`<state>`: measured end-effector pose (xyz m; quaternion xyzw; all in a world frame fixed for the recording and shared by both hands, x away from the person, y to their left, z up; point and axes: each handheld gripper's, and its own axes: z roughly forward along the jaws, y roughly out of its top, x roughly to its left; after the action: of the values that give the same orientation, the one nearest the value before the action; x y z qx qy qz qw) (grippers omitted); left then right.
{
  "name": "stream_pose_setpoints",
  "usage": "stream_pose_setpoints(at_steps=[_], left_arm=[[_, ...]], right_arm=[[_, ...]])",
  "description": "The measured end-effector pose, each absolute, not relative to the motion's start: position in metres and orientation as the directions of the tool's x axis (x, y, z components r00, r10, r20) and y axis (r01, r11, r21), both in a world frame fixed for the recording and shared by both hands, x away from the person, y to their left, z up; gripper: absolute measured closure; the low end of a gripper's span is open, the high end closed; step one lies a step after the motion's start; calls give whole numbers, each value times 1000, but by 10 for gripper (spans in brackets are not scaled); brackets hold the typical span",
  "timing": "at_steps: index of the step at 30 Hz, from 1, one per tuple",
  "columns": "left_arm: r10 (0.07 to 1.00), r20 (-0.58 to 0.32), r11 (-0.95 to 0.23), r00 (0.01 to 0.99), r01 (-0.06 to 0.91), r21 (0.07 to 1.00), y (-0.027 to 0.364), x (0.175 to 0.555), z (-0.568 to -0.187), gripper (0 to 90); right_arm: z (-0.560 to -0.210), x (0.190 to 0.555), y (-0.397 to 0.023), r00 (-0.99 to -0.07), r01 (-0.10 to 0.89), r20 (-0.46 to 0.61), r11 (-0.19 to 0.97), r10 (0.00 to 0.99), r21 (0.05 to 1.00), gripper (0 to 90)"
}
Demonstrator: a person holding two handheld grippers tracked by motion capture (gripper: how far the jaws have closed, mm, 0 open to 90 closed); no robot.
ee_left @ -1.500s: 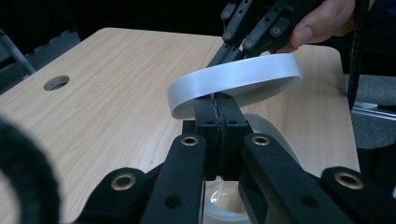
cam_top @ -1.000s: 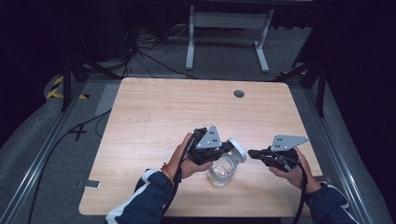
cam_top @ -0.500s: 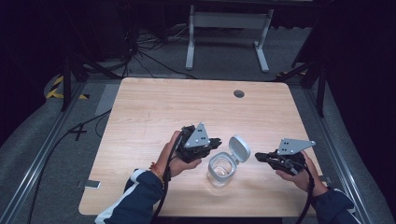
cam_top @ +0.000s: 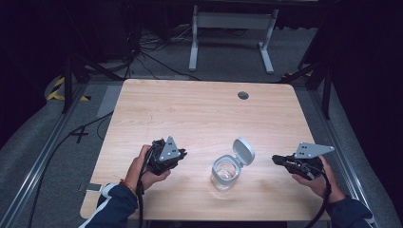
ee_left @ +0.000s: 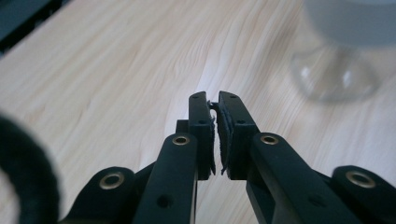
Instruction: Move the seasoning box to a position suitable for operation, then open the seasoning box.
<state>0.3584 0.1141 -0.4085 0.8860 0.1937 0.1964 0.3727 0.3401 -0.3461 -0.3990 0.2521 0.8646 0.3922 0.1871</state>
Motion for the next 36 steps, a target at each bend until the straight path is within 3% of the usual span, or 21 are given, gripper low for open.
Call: stream_pose_setpoints(at_steps=[12,15,21,27,30,36], left_arm=[[548,158,-662,822,310,683,161,351,-449,773],[569,145,-651,809,336,681,171,347,-452,716],[572,97,-649,815,376,661,183,342,-462,479],[601,87,-638,795,411,651,189,341,-468,308],[610,59,-613,790,423,667,192,341,-471,250],[635,-1,-544,773,448,710,199,340,-478,221]], right_arm=[[-405,336,-356,-782,289,-152,567,605,772,798],[-406,334,-359,-771,289,-157,559,617,777,739],[-411,333,-366,-738,316,-160,545,656,777,581],[-422,330,-375,-709,342,-194,571,678,746,458],[-425,328,-380,-709,347,-186,566,680,748,429],[-441,319,-402,-668,397,-170,540,724,742,335]])
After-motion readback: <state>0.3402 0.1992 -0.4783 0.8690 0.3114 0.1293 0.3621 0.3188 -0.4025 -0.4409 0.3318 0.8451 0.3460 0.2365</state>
